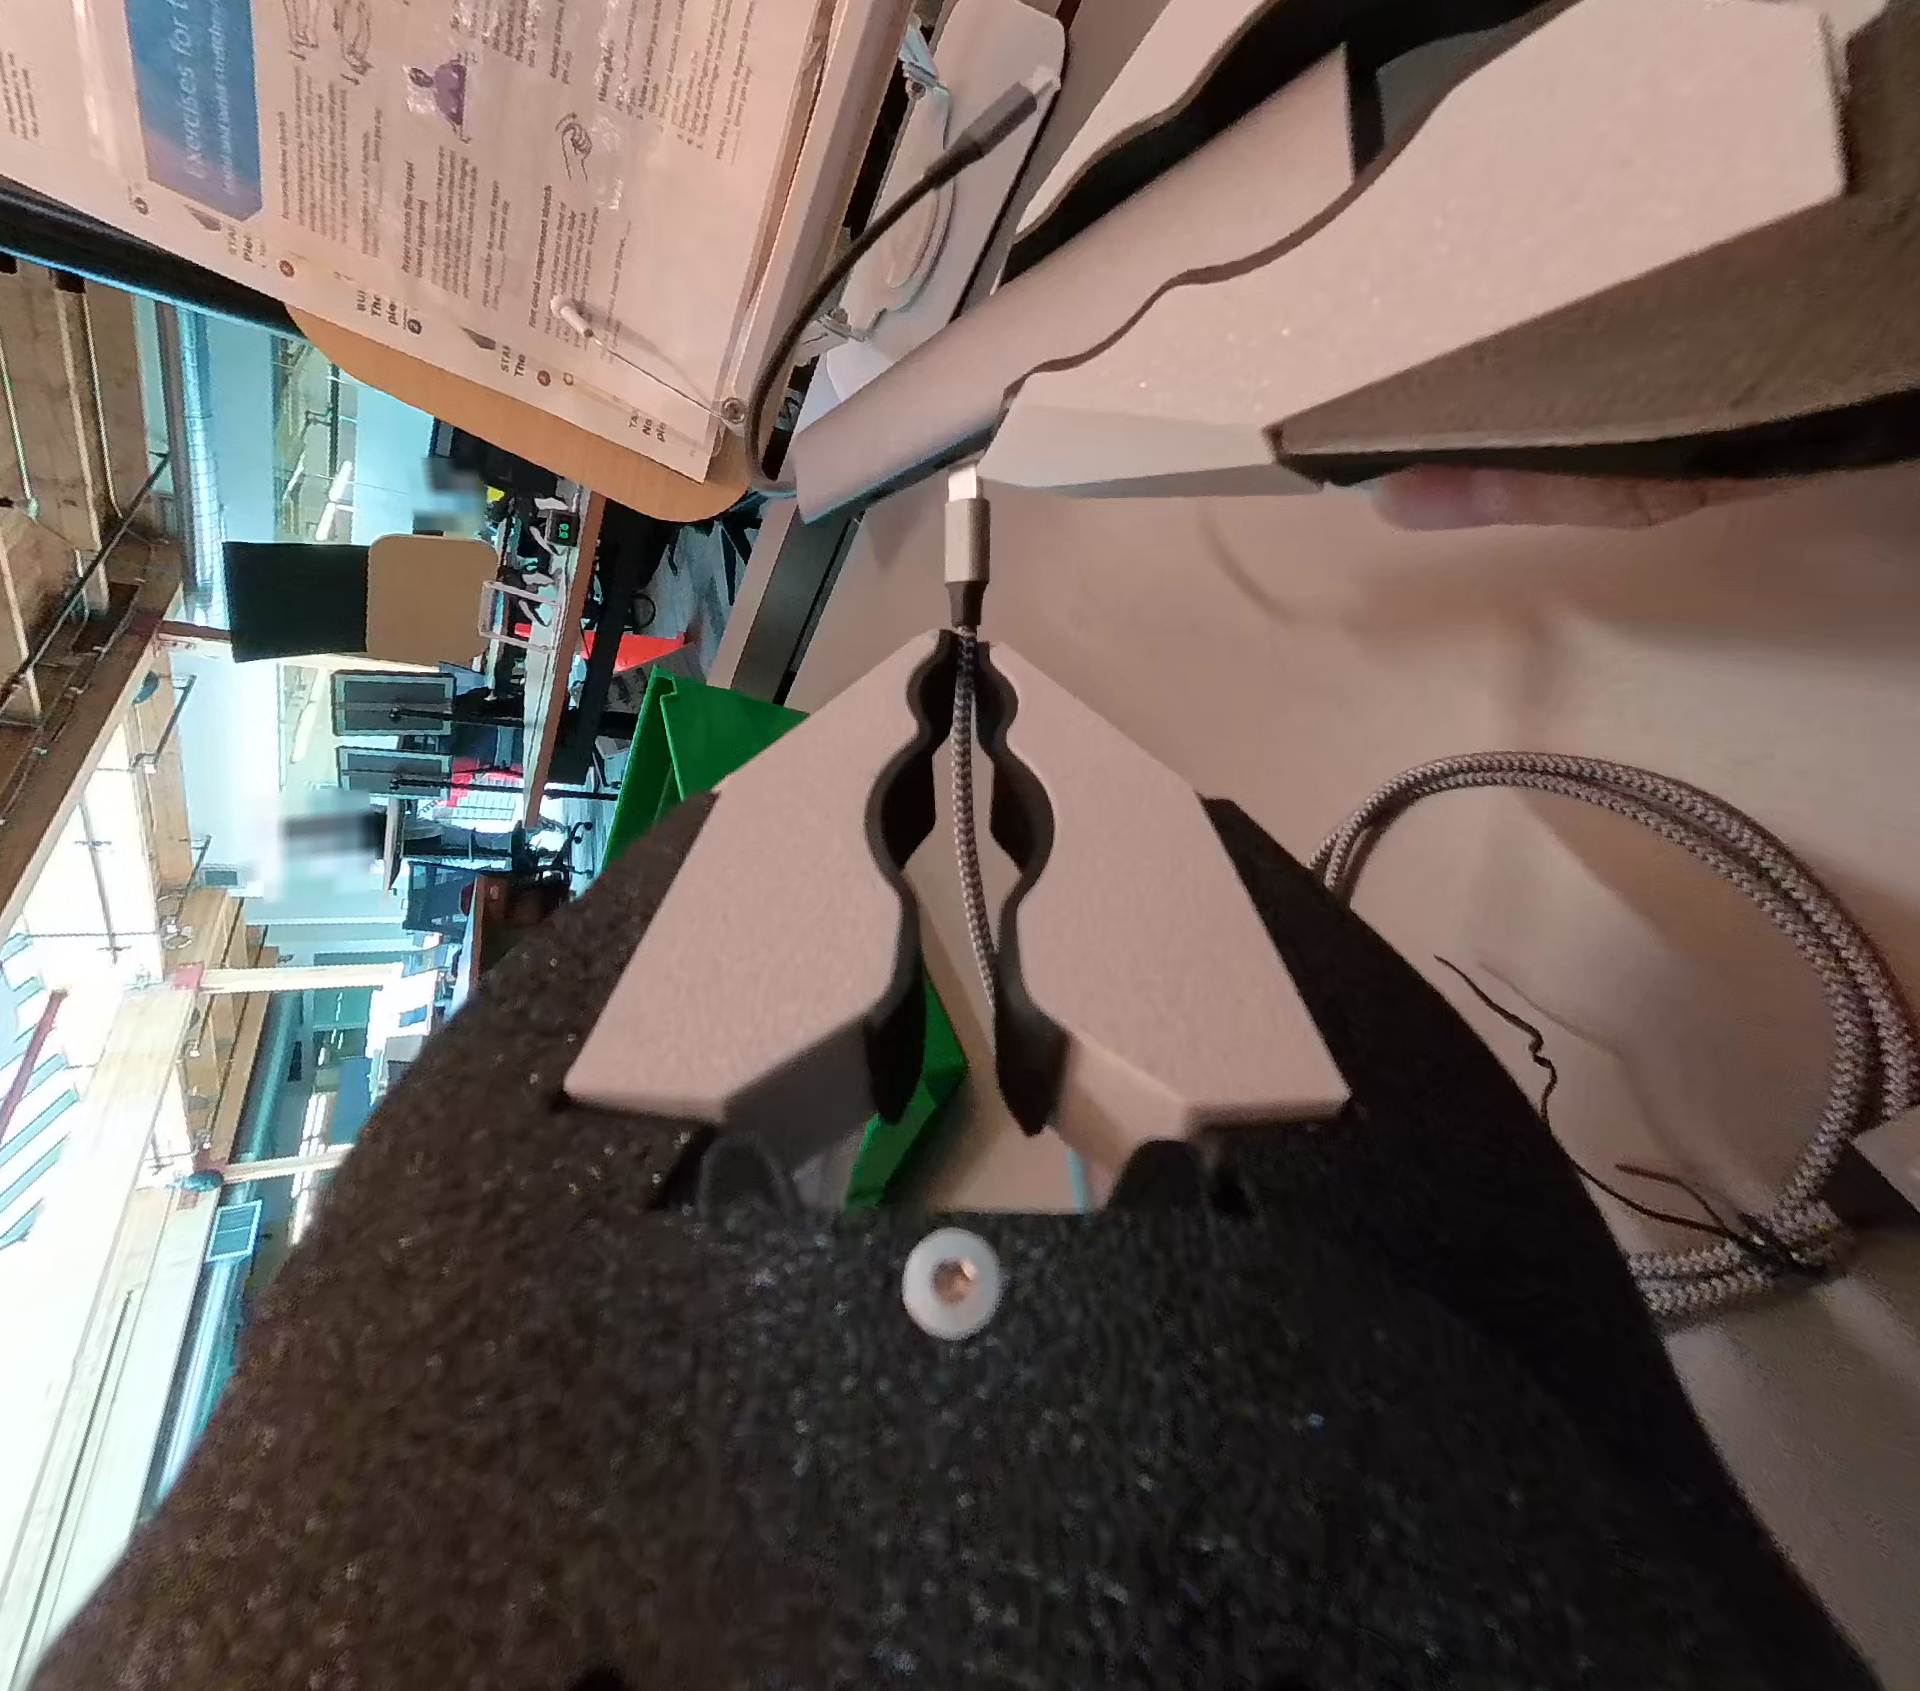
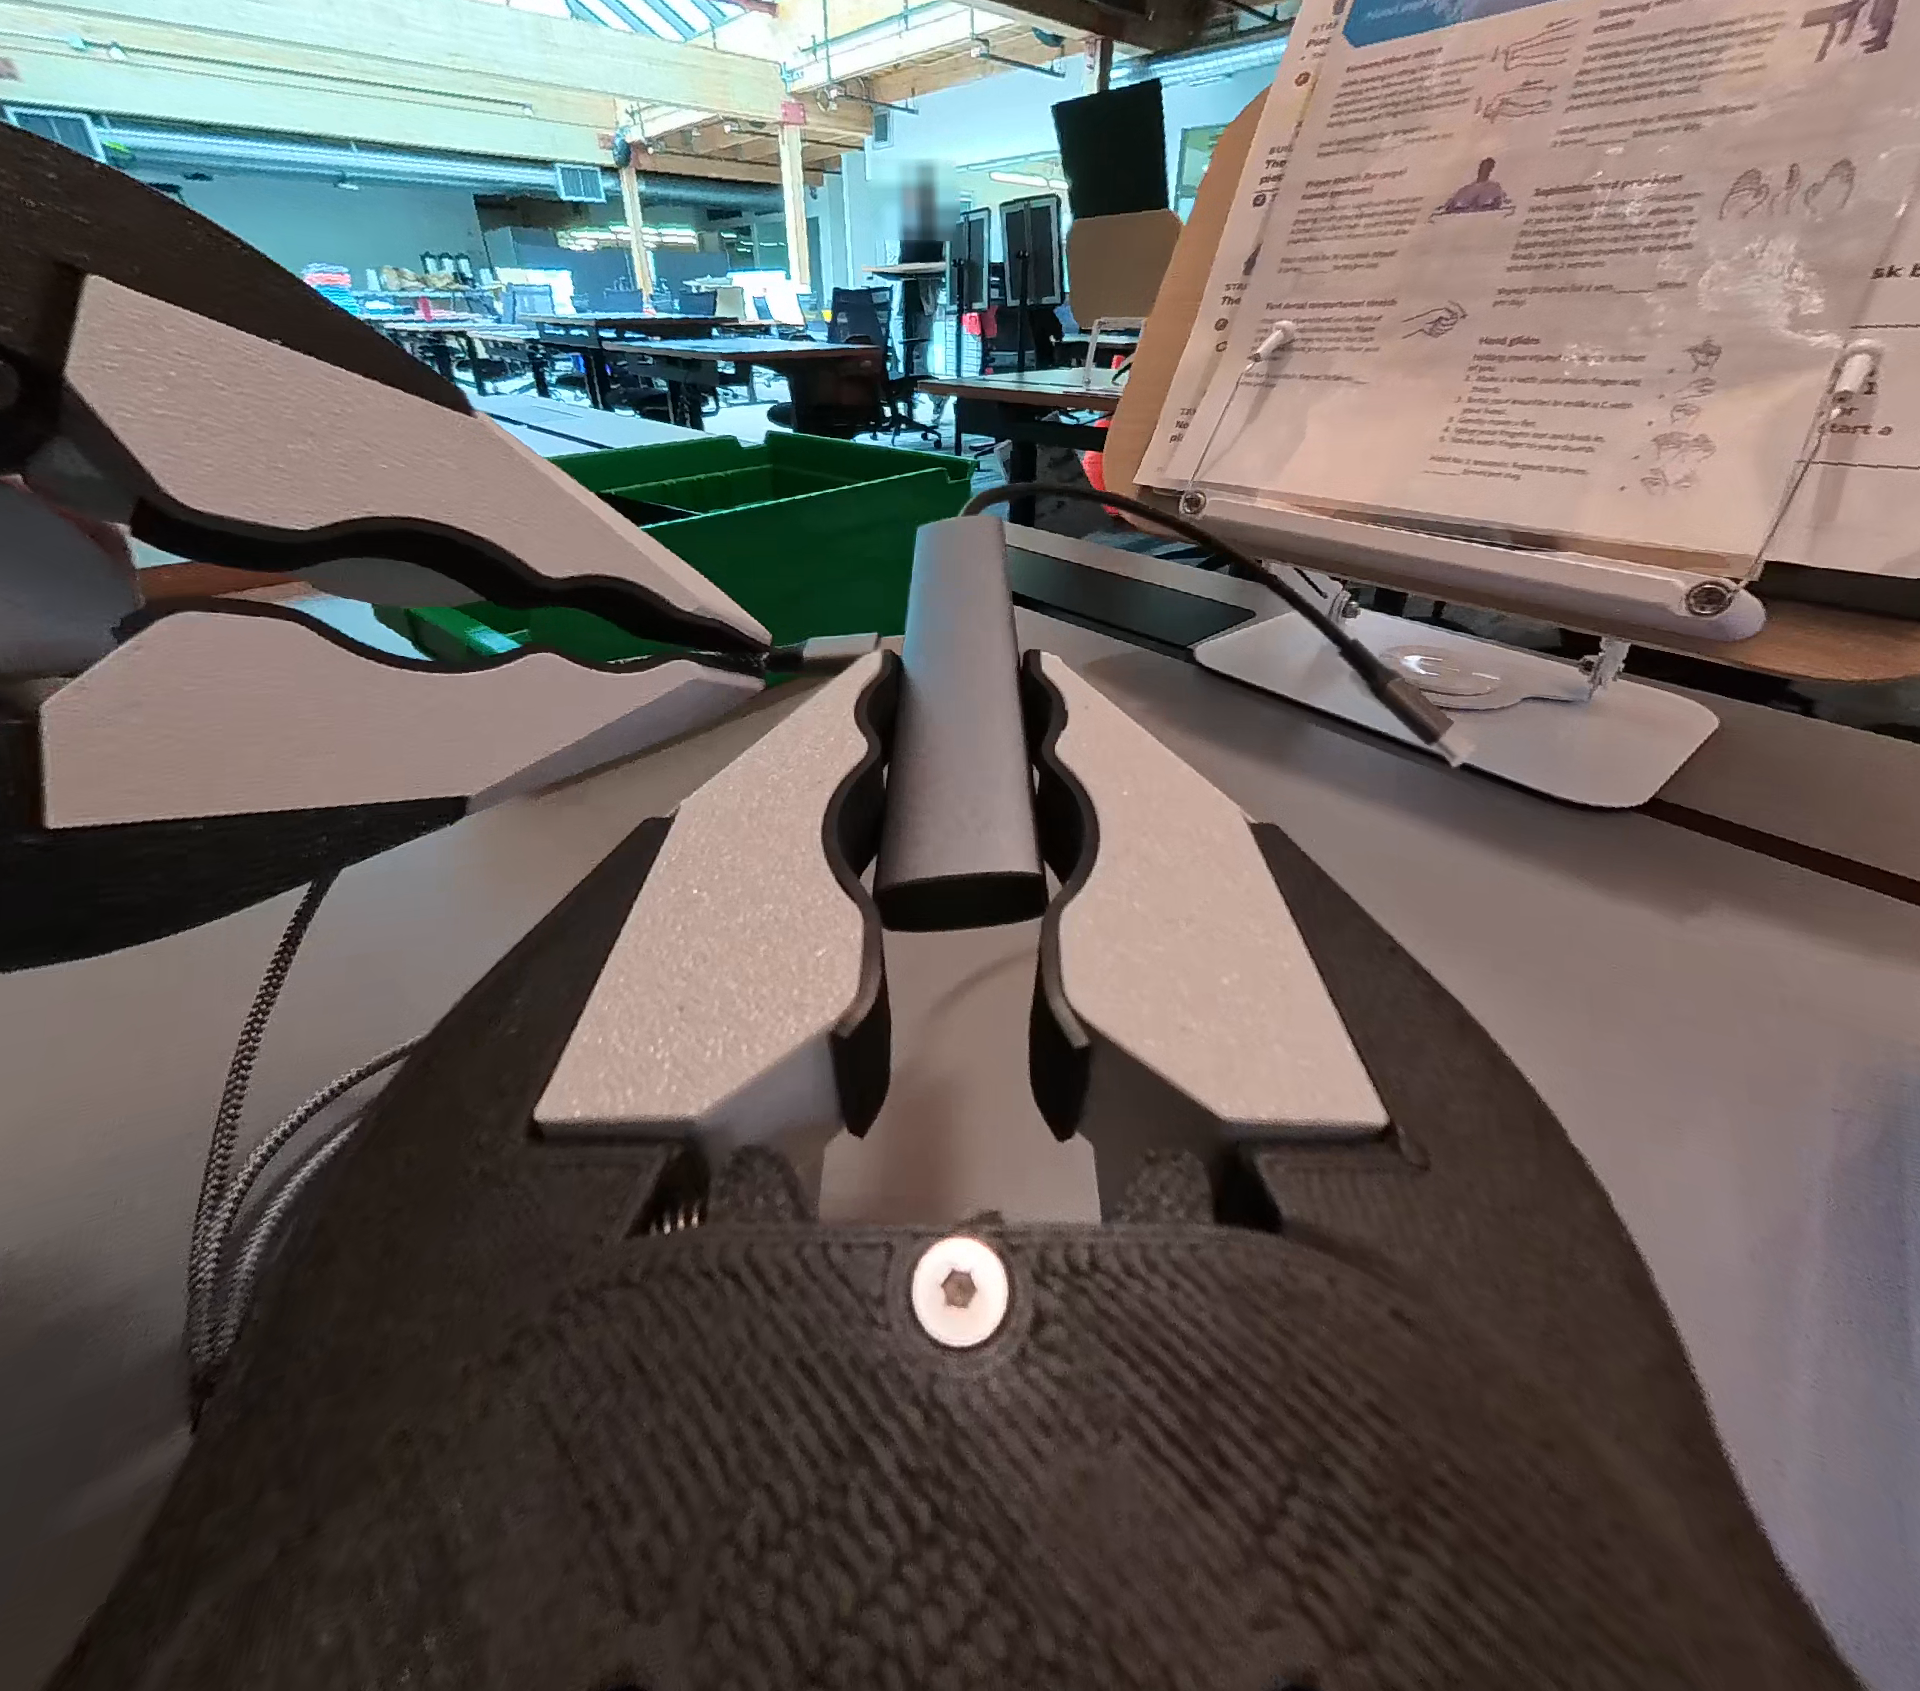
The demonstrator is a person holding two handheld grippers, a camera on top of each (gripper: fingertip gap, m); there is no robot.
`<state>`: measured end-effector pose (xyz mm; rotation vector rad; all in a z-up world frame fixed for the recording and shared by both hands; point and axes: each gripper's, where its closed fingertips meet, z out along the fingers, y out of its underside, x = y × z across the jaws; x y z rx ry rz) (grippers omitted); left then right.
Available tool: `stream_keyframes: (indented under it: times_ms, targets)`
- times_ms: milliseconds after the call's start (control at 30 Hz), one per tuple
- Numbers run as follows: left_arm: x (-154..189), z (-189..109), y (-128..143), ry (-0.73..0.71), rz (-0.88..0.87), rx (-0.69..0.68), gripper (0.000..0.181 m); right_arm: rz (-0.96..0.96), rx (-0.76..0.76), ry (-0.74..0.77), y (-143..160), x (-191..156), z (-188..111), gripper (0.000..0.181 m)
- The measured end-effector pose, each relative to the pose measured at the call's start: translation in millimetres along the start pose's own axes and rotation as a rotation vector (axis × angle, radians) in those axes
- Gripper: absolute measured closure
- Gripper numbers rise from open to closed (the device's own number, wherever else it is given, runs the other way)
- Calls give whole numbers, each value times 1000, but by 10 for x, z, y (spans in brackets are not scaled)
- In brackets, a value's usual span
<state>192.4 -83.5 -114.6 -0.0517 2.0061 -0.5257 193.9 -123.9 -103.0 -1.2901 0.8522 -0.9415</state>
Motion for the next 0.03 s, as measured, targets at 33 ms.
stream_keyframes:
  times_ms: [33]
  targets:
    - [-1, -2, 2, 2, -7, 1, 181, -6, 1, 13, -1, 17, -1, 160]
